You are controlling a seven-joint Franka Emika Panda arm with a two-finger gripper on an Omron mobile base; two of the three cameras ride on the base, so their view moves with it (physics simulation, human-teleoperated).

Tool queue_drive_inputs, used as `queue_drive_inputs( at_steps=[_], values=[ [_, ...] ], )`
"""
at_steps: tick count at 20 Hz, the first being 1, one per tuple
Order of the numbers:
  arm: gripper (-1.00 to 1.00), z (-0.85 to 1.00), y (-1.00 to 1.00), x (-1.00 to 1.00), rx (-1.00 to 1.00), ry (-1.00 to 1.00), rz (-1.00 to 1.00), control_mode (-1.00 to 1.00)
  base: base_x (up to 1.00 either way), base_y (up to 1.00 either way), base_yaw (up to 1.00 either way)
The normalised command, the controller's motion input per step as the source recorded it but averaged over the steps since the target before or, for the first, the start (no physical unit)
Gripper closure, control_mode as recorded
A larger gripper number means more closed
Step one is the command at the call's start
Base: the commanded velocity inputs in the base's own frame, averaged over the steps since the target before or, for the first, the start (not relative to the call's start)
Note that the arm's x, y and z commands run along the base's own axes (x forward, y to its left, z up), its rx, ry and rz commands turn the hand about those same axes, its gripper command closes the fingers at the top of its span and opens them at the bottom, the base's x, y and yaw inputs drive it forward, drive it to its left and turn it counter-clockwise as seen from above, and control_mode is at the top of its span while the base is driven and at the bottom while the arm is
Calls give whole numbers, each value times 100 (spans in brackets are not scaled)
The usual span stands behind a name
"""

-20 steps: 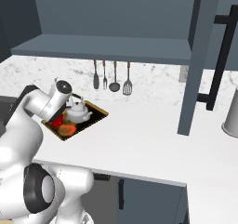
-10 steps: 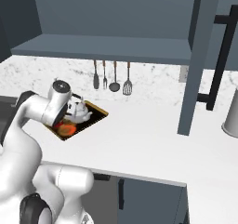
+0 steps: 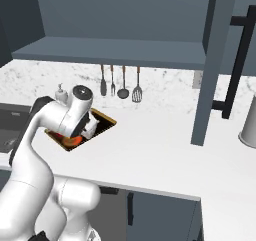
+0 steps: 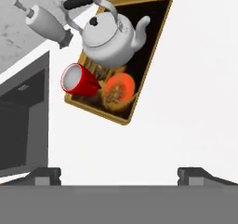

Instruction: Pick the kettle from the counter and place it on the tray. Then pick the mug from the cabinet and place it on the tray. Then close the cabinet doors.

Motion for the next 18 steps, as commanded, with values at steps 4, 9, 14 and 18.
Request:
queue_drive_inputs(
  at_steps=[4,9,14,18],
  values=[
    [-100,1,-67,-18,12,2,-36,-100,0,0,0],
    [-100,0,-43,-5,6,0,-29,-100,0,0,0],
    [-100,0,-35,0,7,-1,-25,-100,0,0,0],
    [100,0,-28,0,9,-11,-23,-100,0,0,0]
  ],
)
